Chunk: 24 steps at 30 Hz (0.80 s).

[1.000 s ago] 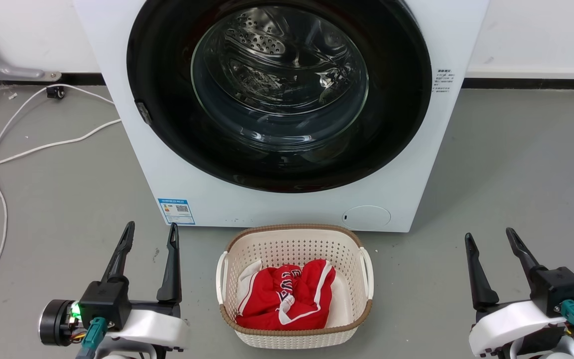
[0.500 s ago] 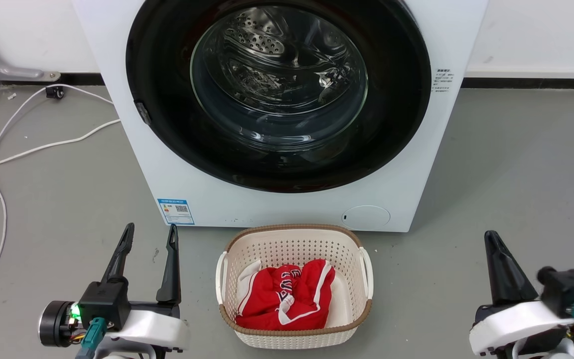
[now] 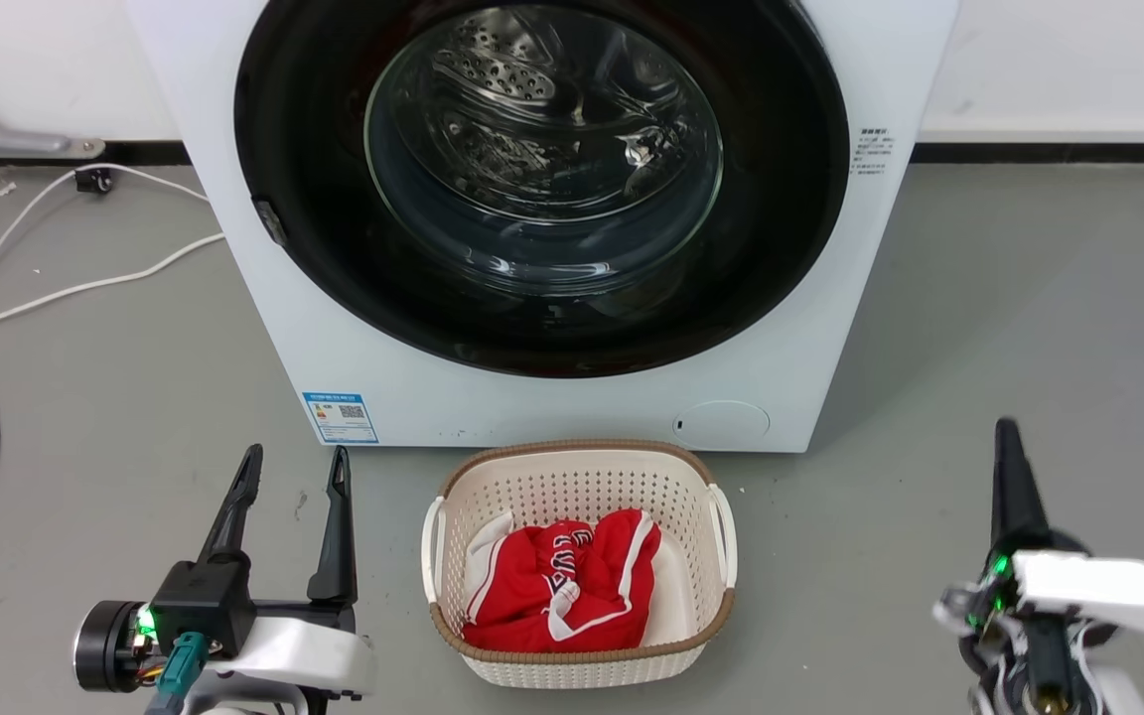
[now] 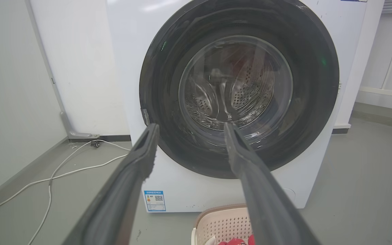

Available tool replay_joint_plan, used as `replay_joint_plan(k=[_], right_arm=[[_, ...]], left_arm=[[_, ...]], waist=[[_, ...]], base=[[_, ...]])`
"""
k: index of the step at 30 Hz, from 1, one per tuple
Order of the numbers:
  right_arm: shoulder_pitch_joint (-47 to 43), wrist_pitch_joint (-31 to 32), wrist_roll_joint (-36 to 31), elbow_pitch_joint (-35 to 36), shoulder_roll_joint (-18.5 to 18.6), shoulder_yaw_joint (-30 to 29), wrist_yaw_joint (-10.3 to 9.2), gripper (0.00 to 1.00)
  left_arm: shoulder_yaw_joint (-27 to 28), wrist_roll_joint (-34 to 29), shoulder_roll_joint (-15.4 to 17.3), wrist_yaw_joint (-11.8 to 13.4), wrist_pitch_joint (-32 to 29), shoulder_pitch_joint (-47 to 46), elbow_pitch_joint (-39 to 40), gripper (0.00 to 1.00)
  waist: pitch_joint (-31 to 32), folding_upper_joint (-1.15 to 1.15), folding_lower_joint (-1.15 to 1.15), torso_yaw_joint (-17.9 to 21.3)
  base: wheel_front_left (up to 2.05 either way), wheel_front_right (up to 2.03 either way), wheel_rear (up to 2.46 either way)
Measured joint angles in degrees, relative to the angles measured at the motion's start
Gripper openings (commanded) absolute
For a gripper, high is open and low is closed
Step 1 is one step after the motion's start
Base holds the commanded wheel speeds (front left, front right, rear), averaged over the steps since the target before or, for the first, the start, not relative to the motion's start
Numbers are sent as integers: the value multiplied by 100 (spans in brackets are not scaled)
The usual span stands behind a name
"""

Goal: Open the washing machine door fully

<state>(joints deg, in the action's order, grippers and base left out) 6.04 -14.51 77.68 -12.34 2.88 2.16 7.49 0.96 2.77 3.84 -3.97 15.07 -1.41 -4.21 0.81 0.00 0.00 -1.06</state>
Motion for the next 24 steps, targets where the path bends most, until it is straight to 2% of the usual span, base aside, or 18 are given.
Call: replay_joint_plan(k=[3,10,17,24], right_arm=[[257,-19,828,-21,-1,-98,0,0],[1301,113,1527,-382,94,-566,0,0],[2945,615,1892,-1455,700,-655,0,0],[4626,1407,1846,-2743,1383,-216,0,0]], left_arm=[[21,19,-10,-1,0,-6,24,100],[92,33,-21,-11,0,-201,187,100],[118,33,-27,-59,0,-623,325,100],[96,44,-35,-131,0,-976,413,100]], waist=[[-62,0,0,25],[-407,0,0,74],[-946,0,1,69],[-1454,0,1,-18]], base=[[0,0,0],[0,0,0],[0,0,0],[0,0,0]])
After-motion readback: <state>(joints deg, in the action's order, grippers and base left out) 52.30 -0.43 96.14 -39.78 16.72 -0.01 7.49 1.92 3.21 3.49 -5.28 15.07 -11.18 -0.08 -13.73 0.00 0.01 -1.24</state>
